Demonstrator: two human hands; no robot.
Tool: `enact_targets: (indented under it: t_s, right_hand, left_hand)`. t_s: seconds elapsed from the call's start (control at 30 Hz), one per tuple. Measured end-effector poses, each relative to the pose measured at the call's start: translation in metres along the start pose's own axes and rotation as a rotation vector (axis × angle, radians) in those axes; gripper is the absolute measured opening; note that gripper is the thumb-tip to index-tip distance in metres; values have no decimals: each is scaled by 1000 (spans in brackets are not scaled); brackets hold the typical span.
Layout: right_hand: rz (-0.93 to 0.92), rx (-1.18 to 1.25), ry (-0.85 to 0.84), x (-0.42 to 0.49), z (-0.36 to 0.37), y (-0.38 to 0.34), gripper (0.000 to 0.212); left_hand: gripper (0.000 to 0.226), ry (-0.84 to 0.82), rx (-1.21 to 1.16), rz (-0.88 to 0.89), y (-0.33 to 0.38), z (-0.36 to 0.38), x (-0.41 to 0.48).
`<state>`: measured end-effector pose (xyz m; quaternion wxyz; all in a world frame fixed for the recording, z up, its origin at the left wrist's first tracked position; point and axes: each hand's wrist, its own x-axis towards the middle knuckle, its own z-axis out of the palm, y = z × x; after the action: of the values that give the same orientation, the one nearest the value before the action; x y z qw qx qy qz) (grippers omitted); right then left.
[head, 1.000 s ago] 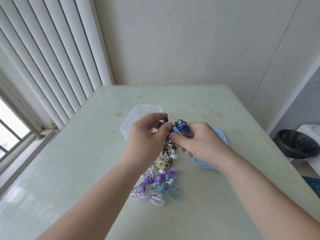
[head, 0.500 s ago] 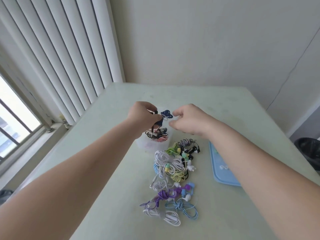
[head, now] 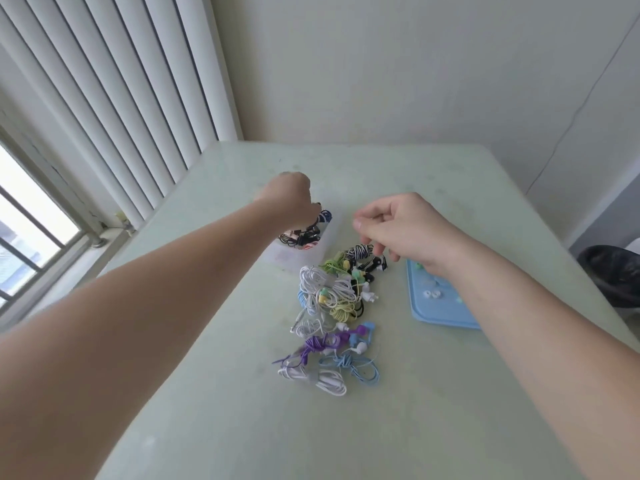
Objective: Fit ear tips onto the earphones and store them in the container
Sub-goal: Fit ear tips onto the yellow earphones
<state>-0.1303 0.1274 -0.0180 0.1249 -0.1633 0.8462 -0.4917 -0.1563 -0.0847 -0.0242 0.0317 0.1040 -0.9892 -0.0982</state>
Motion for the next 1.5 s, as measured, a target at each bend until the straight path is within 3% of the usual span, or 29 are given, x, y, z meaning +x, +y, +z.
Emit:
enact_targets:
  t_s: [0.1, 0.2, 0.37, 0.5, 0.6, 0.73, 0.9, 1.07, 1.2, 1.3, 1.37, 1.5]
  right_hand:
    - [34, 2, -38, -17, 6, 4, 2]
    - [86, -37, -90, -33, 17, 14, 11]
    - [109, -1, -57, -57, 31, 28, 14]
    - [112, 28, -39, -74, 35, 34, 15]
    - [121, 57, -11, -84, 36, 40, 16]
    - [117, 119, 46, -91, 32, 50, 8]
    - [64, -9, 86, -91, 40, 47, 43]
    - [-55, -74, 210, -88, 44, 37, 28]
    - [-79, -24, 245, -87, 26, 29, 26]
    - [-112, 43, 286, -88, 9, 18, 34]
    - [-103, 140, 327, -91, -2, 7, 34]
    - [-63, 406, 374, -101, -13, -10, 17]
  left_hand:
    - [32, 35, -50, 140, 4, -20, -34]
    - [10, -109, -138, 297, 13, -30, -82]
    - [8, -285, -75, 488, 3, -12, -130]
    - [31, -161, 78, 539, -4, 10, -137]
    - [13, -24, 66, 573, 0, 19, -143]
    - [7, 58, -115, 532, 1, 12, -142]
    - [8, -43, -299, 443, 8, -4, -143]
    - [7, -10, -386, 397, 5, -2, -146]
    - [18, 156, -462, 314, -8, -6, -144]
    - [9, 333, -552, 286, 3, -17, -157]
    - [10, 263, -682, 243, 18, -23, -171]
    - [34, -199, -1112, 100, 53, -19, -193]
